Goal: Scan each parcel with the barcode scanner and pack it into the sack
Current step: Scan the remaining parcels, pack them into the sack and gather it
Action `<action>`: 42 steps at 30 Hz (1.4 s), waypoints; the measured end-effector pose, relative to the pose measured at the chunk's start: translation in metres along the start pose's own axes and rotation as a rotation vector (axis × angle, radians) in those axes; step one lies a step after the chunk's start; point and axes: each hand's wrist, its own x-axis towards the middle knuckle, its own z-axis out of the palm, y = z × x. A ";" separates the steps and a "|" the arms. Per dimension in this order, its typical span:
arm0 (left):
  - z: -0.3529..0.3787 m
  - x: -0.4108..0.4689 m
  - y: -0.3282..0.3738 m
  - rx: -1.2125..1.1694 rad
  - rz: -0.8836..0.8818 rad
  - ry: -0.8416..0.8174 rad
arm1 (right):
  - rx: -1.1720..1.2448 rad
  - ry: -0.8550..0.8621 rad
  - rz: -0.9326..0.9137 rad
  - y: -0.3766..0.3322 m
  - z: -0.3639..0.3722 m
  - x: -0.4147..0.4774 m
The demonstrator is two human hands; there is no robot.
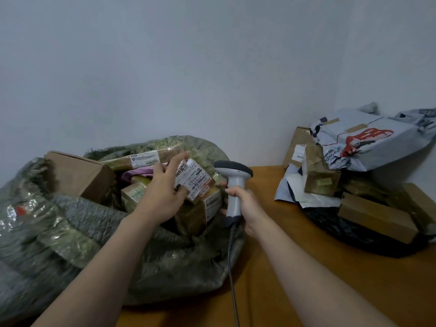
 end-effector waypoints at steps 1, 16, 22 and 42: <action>-0.002 0.003 -0.001 0.047 0.031 0.014 | 0.000 0.002 0.007 0.001 -0.001 0.004; 0.031 0.013 -0.002 0.278 0.347 0.139 | 0.258 0.079 -0.306 -0.025 -0.011 -0.001; 0.049 0.018 -0.011 0.280 0.306 0.027 | 0.176 0.005 -0.333 -0.029 -0.013 -0.011; 0.089 0.041 0.004 0.193 0.096 -0.242 | 0.282 0.038 -0.182 -0.017 -0.038 -0.004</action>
